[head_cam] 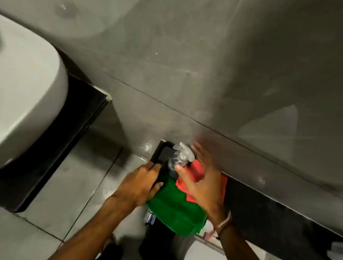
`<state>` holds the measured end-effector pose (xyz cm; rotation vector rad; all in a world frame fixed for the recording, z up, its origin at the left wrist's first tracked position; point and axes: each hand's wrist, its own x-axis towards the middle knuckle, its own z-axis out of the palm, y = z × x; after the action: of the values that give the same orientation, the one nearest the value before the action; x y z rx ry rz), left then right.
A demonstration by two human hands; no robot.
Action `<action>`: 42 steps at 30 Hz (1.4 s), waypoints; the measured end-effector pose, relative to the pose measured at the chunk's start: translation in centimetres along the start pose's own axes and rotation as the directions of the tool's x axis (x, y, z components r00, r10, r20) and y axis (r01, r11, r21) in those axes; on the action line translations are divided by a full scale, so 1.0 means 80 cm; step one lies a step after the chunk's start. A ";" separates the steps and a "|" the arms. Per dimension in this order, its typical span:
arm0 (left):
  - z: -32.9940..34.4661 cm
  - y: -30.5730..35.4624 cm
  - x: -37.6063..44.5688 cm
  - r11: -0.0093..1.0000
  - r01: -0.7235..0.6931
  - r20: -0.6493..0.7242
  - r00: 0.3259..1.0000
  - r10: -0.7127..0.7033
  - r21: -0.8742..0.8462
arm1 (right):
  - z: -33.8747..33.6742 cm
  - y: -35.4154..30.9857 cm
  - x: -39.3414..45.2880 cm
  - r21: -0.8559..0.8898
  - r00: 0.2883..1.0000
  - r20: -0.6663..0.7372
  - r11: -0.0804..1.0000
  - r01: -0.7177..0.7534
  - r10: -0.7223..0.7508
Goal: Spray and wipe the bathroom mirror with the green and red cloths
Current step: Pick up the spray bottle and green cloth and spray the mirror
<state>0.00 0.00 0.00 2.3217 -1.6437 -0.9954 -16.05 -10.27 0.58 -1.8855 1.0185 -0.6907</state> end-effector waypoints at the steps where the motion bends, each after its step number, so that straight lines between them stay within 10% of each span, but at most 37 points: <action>1: 0.006 -0.001 0.011 0.999 0.033 0.061 0.998 -0.034 0.016 | 0.005 0.003 0.011 0.001 0.998 0.022 0.998 0.064 -0.064; 7: 0.060 0.007 0.046 0.953 0.303 0.161 0.941 -0.296 -0.019 | 0.047 0.027 0.059 -0.027 0.971 0.063 0.972 0.235 -0.233; 13: 0.057 0.001 0.038 0.789 0.395 0.228 0.918 -0.324 -0.471 | 0.068 0.031 0.059 0.092 0.986 -0.044 0.982 0.165 -0.162; 25: -0.393 0.032 -0.098 0.814 -0.238 -0.152 0.971 0.186 -0.530 | -0.026 -0.308 0.120 0.217 0.806 -0.333 0.792 0.571 -0.489; 32: -0.633 0.098 -0.228 0.778 -0.550 -0.704 0.680 0.206 -0.304 | -0.086 -0.529 0.138 0.284 0.711 -0.359 0.655 0.700 -0.604; 39: -0.748 0.155 -0.292 0.757 -0.653 -0.760 0.506 0.408 -0.028 | -0.118 -0.656 0.142 0.062 0.524 -0.431 0.555 0.830 -0.735; 42: -0.763 0.162 -0.295 0.735 -0.678 -0.739 0.494 0.458 0.002 | -0.125 -0.679 0.143 0.023 0.564 -0.389 0.604 0.796 -0.728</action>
<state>20.38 -0.29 63.50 1.4337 -1.5798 -0.1209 2.67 -8.24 53.72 -2.0322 0.2113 -1.6257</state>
